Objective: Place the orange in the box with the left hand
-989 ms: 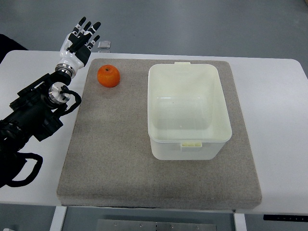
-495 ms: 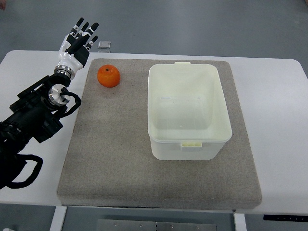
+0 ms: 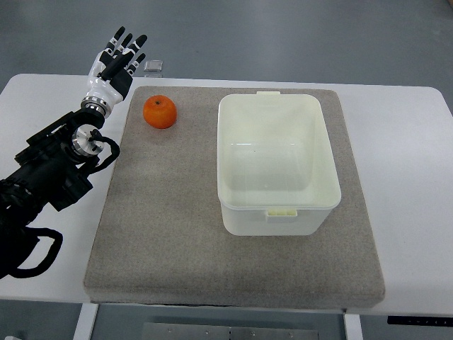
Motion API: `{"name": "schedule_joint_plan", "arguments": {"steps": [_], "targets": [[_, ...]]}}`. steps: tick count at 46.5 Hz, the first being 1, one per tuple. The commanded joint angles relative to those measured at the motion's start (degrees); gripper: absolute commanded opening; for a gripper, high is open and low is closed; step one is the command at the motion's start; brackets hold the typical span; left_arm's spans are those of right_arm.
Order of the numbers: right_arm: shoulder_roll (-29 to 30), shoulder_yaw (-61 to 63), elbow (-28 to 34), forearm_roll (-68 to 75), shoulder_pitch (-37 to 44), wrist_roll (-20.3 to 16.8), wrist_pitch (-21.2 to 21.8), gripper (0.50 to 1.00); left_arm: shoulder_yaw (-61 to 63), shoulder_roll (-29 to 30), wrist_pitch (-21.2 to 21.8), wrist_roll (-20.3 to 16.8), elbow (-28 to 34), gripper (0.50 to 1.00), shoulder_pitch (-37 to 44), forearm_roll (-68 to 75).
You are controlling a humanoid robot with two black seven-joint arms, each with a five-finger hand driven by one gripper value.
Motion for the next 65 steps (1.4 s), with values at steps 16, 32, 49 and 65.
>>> {"name": "schedule_joint_plan", "arguments": {"steps": [16, 32, 49, 65], "targets": [[0.0, 0.0, 0.0, 0.0, 0.0, 0.0, 0.0, 0.926, 10.2, 2.7, 0.5, 0.5, 0.0, 0.996, -1.5, 0.7], [0.0, 0.0, 0.0, 0.0, 0.0, 0.0, 0.0, 0.926, 21.2, 4.3, 0.1, 0.6, -0.2, 0.996, -4.1, 5.1], [0.0, 0.0, 0.1, 0.0, 0.0, 0.0, 0.0, 0.926, 24.3, 9.8, -3.7, -2.8, -5.4, 0.994, -8.6, 45.5], [0.0, 0.0, 0.0, 0.0, 0.0, 0.0, 0.0, 0.926, 32.1, 11.5, -2.8, -12.1, -5.7, 0.99, -12.7, 52.0]]}}
